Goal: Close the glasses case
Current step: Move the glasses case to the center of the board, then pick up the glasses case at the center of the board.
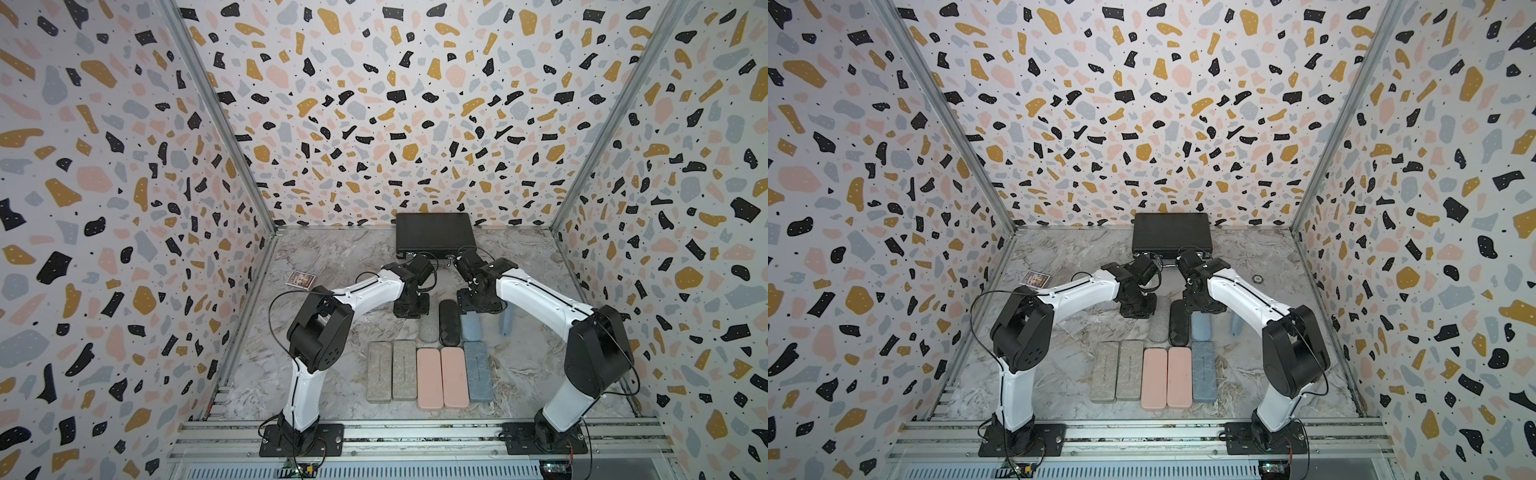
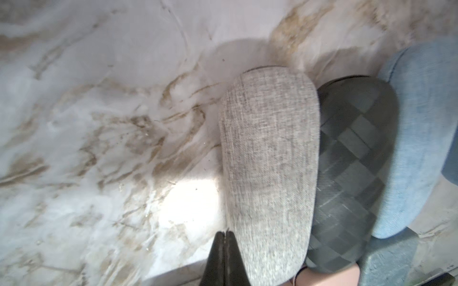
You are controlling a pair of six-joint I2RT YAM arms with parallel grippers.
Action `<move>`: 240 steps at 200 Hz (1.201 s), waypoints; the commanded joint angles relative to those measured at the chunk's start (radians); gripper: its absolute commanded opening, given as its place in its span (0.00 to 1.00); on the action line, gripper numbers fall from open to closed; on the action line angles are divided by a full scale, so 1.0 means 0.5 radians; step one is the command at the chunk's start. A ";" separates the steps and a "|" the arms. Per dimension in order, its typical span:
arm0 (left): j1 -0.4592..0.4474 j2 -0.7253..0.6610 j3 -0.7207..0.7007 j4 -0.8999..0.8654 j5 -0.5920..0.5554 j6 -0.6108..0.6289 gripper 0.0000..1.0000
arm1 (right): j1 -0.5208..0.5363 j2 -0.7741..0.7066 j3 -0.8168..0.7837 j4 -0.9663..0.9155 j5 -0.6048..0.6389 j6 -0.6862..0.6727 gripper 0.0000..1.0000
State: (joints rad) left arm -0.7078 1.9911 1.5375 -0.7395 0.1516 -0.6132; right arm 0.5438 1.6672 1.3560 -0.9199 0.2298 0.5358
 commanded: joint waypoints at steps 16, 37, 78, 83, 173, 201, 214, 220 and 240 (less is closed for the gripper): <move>0.035 -0.285 -0.130 -0.024 -0.051 0.013 0.00 | -0.088 -0.204 0.099 -0.243 0.230 0.064 0.78; 0.070 -0.483 -0.257 -0.021 -0.077 -0.006 0.00 | -0.193 -0.250 0.099 -0.317 0.279 0.090 0.78; 0.165 -0.916 -0.559 -0.038 -0.085 -0.028 0.00 | -0.352 -0.128 0.110 -0.364 0.301 0.071 0.79; 0.182 -0.965 -0.588 -0.050 -0.084 -0.028 0.00 | -0.359 -0.100 0.116 -0.362 0.300 0.067 0.79; 0.457 -1.582 -0.992 -0.232 -0.051 -0.010 0.11 | -0.521 0.339 0.230 -0.217 0.223 0.016 0.76; 0.485 -1.643 -1.069 -0.258 -0.038 -0.016 0.11 | -0.558 0.463 0.250 -0.168 0.161 -0.004 0.72; 0.492 -1.670 -1.092 -0.264 -0.030 -0.030 0.11 | -0.565 0.514 0.260 -0.159 0.152 -0.006 0.70; 0.495 -1.682 -1.101 -0.268 -0.030 -0.032 0.12 | -0.570 0.530 0.261 -0.155 0.144 -0.003 0.69; 0.504 -1.711 -1.118 -0.278 -0.033 -0.040 0.12 | -0.578 0.558 0.242 -0.126 0.118 0.007 0.65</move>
State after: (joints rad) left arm -0.4656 1.1648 0.9901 -0.8658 0.1295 -0.6247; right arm 0.2588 1.9480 1.4582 -0.9840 0.3077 0.5373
